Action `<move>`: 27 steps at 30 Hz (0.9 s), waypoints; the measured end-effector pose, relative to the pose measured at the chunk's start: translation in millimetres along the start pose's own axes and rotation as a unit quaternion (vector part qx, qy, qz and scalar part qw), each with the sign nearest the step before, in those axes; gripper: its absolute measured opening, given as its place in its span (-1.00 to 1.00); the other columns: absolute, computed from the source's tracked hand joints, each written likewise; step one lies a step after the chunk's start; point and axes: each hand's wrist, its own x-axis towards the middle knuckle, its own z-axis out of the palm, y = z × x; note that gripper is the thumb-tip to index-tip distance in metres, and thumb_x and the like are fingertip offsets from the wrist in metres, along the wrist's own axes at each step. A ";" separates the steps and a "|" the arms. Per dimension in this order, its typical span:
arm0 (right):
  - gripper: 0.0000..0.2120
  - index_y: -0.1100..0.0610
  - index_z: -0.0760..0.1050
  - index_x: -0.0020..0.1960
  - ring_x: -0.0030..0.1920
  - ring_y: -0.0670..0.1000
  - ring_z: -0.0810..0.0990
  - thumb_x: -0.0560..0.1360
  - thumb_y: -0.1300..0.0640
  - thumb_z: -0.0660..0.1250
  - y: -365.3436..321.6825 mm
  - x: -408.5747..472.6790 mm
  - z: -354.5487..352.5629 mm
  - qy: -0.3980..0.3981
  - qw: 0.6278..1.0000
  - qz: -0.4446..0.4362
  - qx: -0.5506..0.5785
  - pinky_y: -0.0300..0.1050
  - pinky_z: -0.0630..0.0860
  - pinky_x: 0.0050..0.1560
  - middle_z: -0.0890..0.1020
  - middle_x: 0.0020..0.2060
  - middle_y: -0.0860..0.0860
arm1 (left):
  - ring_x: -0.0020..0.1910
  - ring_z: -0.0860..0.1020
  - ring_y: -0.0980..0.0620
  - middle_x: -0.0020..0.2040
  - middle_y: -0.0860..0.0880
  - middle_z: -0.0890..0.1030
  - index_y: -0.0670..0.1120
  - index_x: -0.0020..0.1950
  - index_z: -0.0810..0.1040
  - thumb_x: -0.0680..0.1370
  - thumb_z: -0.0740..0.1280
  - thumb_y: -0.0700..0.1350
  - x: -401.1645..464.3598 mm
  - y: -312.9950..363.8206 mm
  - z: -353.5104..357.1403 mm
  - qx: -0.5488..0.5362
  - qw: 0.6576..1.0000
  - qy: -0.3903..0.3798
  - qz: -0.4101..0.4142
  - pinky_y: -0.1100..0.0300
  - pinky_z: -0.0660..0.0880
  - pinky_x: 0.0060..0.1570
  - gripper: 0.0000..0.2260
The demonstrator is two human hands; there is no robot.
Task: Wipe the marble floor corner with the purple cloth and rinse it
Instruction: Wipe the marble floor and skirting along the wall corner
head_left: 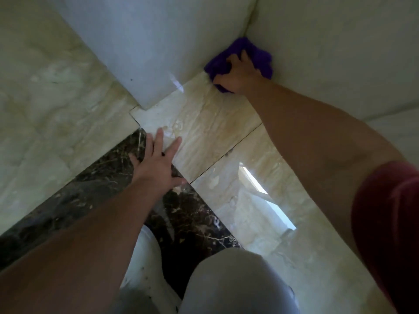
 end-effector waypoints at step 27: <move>-0.33 0.07 0.26 0.56 0.58 0.31 0.20 0.54 -0.22 0.22 -174.1 -147.6 132.5 -0.024 0.954 -0.266 -0.136 0.19 0.36 0.43 0.18 0.58 0.29 | 0.67 -0.24 -0.16 0.66 -0.02 -0.36 0.28 0.63 -0.16 0.46 0.45 0.27 -80.6 -202.7 -11.9 -0.139 0.974 -0.025 -0.178 -0.39 0.03 0.54 -0.03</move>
